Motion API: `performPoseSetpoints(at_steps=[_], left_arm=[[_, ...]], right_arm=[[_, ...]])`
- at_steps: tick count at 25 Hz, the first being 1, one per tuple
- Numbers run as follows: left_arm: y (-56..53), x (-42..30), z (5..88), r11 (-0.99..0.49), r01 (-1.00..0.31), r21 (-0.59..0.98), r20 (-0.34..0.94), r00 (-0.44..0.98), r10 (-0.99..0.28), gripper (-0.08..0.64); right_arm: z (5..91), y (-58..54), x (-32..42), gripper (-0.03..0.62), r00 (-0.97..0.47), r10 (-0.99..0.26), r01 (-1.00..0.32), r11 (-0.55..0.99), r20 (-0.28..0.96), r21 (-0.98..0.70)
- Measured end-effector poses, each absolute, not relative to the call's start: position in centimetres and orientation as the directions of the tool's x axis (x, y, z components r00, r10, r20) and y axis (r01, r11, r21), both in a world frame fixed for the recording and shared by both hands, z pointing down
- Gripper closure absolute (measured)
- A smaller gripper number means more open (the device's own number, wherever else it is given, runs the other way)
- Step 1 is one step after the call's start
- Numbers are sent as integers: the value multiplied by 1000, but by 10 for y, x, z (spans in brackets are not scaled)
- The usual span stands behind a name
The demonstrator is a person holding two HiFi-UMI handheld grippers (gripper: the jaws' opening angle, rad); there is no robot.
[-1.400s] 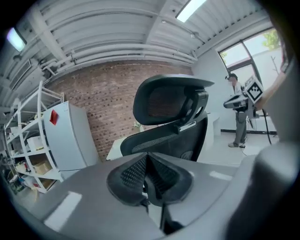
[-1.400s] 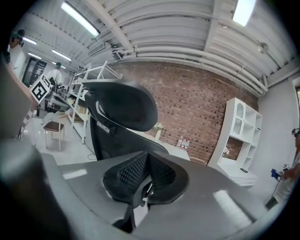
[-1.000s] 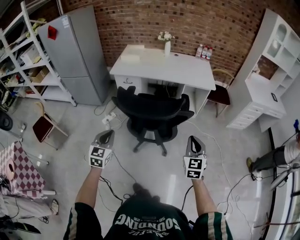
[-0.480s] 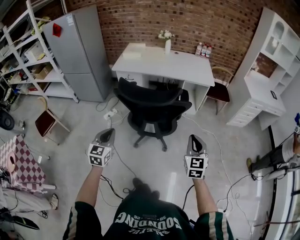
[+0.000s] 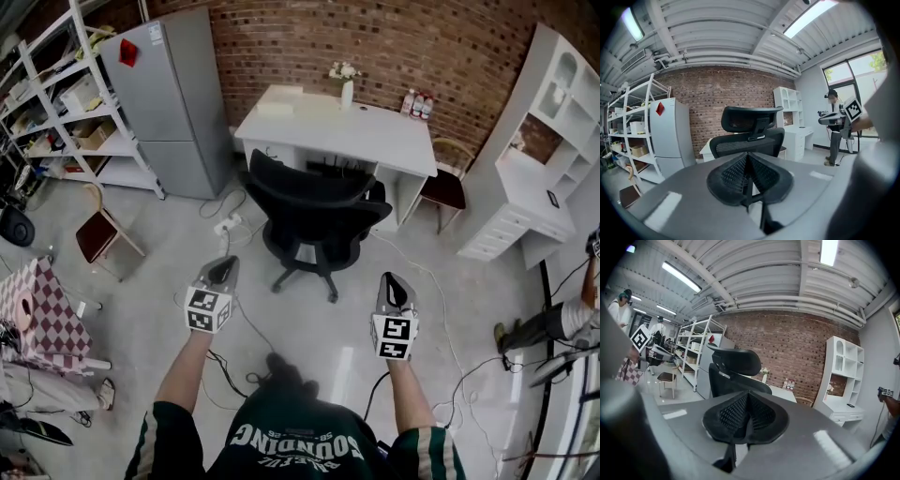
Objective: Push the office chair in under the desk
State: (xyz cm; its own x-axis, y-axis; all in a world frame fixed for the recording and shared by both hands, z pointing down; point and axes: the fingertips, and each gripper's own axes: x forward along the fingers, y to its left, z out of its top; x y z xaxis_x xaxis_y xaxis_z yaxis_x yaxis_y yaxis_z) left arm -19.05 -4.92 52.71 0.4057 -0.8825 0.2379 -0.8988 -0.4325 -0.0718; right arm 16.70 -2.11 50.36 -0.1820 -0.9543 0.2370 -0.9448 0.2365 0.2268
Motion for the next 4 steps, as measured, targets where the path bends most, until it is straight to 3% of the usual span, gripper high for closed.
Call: performPoseSetpoints(at_steps=[4], left_arm=[[-48,-190,528,-443,-892,-91,239,412,-879,549]], right_arm=[[501,-22,160,594,-180,-960,-946,229,216,229]])
